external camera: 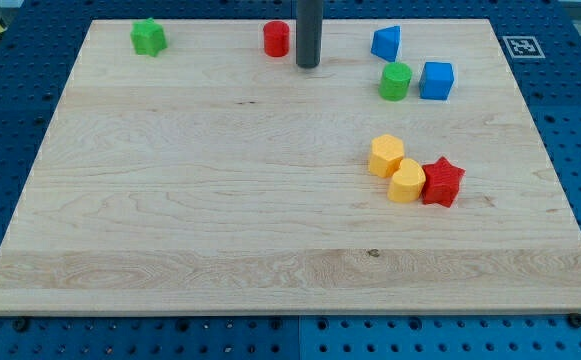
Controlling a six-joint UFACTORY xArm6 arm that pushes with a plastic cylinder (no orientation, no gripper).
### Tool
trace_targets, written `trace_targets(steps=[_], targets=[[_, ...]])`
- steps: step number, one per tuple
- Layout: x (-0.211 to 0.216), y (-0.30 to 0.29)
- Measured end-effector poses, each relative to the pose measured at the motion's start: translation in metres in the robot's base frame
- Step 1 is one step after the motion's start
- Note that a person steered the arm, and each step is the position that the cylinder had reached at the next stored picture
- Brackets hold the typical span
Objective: Move the yellow hexagon towards the top right
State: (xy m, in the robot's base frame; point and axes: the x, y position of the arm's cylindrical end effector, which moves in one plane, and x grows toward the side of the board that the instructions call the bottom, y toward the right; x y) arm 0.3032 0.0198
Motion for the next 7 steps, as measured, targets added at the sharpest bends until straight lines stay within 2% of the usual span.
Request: trace_targets(steps=[3, 4, 6, 7], targets=[[0.163, 0.011], [0.17, 0.055], [0.147, 0.159], [0.133, 0.181]])
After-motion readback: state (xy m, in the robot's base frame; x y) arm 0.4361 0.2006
